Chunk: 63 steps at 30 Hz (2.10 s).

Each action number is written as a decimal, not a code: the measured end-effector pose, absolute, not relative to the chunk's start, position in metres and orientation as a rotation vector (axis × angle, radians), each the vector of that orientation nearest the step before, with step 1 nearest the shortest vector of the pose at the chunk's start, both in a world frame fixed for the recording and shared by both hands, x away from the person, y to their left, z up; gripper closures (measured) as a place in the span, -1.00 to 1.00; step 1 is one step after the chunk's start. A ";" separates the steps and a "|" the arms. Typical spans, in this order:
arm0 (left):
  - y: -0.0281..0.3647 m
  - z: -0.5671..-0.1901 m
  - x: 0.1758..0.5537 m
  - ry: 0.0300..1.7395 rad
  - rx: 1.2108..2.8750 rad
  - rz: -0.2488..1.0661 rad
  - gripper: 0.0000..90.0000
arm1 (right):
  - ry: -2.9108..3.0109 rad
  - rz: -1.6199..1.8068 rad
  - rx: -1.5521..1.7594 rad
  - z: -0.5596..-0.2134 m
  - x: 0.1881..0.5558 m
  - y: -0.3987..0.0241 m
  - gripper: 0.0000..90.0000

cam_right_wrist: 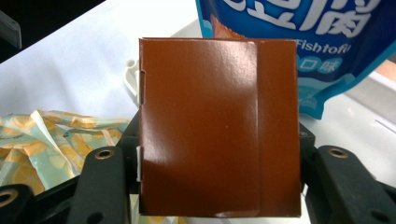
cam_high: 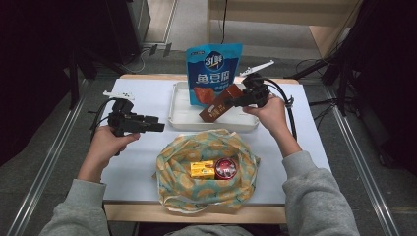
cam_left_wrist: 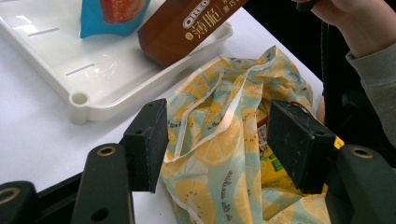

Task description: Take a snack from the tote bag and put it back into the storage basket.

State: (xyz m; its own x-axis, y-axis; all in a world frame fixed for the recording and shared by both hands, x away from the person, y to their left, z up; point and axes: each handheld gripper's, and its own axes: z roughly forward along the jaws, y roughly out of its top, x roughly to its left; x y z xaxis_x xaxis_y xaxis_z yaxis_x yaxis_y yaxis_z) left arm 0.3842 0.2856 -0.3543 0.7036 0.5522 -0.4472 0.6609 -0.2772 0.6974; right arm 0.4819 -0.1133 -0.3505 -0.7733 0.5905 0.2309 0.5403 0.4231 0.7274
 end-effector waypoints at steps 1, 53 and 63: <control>0.285 -0.354 0.384 0.933 1.957 -0.144 -0.13 | 2.596 1.296 1.040 -0.351 0.481 -0.114 0.01; 0.285 -0.356 0.386 0.938 1.965 -0.150 -0.13 | 2.715 1.283 1.033 -0.396 0.481 -0.108 -0.01; 0.285 -0.357 0.386 0.938 1.966 -0.153 -0.13 | 2.734 1.274 1.037 -0.406 0.487 -0.102 -0.01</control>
State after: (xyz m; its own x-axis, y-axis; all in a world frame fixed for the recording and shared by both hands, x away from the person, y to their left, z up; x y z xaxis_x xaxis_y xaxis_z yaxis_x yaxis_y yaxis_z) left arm 0.3859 0.2849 -0.3567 0.7013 0.5522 -0.4508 0.6666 -0.2840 0.6892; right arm 0.4867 -0.1023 -0.4059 -0.7876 0.5377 0.3009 0.5762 0.4699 0.6687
